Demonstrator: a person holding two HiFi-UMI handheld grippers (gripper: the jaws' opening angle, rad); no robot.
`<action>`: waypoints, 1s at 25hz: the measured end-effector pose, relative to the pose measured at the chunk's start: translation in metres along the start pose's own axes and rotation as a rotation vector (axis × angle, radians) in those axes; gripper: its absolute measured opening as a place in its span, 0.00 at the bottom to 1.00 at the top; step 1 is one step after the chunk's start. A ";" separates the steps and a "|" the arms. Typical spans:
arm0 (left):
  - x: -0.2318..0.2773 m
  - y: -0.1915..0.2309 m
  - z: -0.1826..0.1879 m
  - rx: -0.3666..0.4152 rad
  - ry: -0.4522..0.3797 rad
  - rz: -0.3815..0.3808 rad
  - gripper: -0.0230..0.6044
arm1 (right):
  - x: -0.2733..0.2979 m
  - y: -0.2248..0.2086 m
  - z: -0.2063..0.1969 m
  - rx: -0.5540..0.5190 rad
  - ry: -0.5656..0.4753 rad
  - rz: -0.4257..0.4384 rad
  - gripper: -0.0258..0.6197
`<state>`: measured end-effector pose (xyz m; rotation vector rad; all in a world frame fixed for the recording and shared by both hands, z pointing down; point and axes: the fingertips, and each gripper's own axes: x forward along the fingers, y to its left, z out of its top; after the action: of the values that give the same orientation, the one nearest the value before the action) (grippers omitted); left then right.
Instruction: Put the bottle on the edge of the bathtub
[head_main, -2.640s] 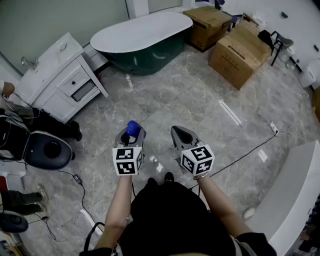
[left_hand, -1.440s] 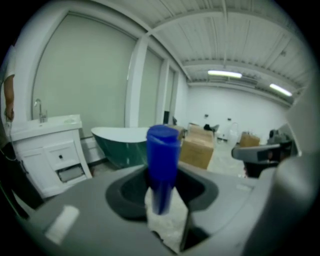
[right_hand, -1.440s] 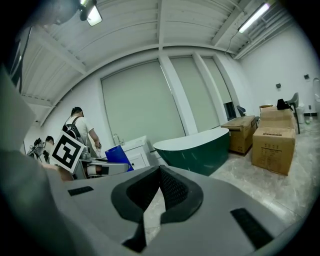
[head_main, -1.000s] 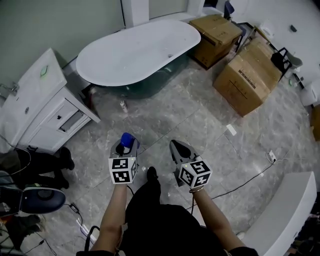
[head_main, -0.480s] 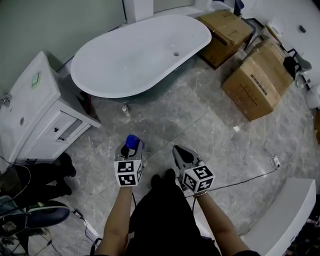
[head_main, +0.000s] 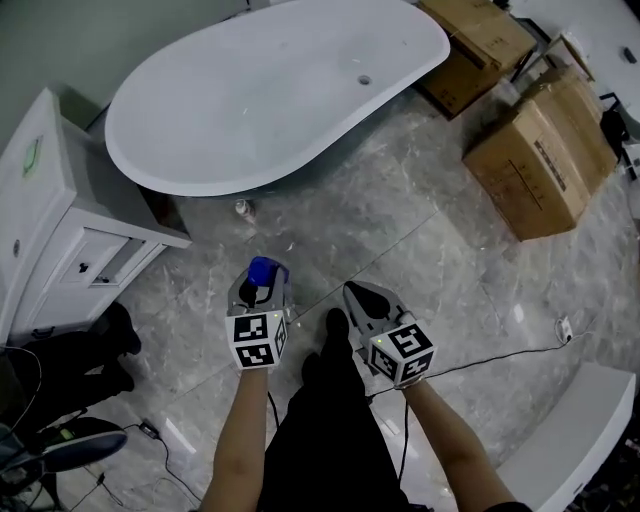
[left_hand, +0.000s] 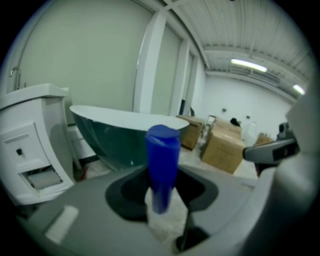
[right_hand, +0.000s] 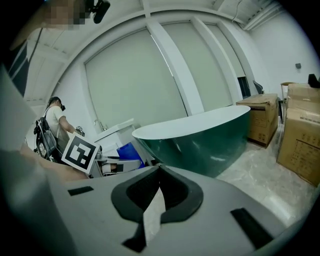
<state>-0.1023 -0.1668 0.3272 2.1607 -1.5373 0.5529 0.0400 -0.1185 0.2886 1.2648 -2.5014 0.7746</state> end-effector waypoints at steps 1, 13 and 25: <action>0.013 0.003 -0.006 0.001 -0.001 0.005 0.29 | 0.010 -0.008 -0.007 0.000 -0.001 0.005 0.04; 0.181 0.051 -0.106 0.027 -0.023 0.075 0.29 | 0.130 -0.127 -0.114 0.003 -0.025 0.015 0.04; 0.311 0.073 -0.197 0.079 -0.051 0.063 0.29 | 0.220 -0.197 -0.215 -0.040 -0.025 0.045 0.04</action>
<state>-0.0910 -0.3204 0.6693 2.2069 -1.6416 0.5929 0.0588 -0.2445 0.6314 1.2165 -2.5595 0.7195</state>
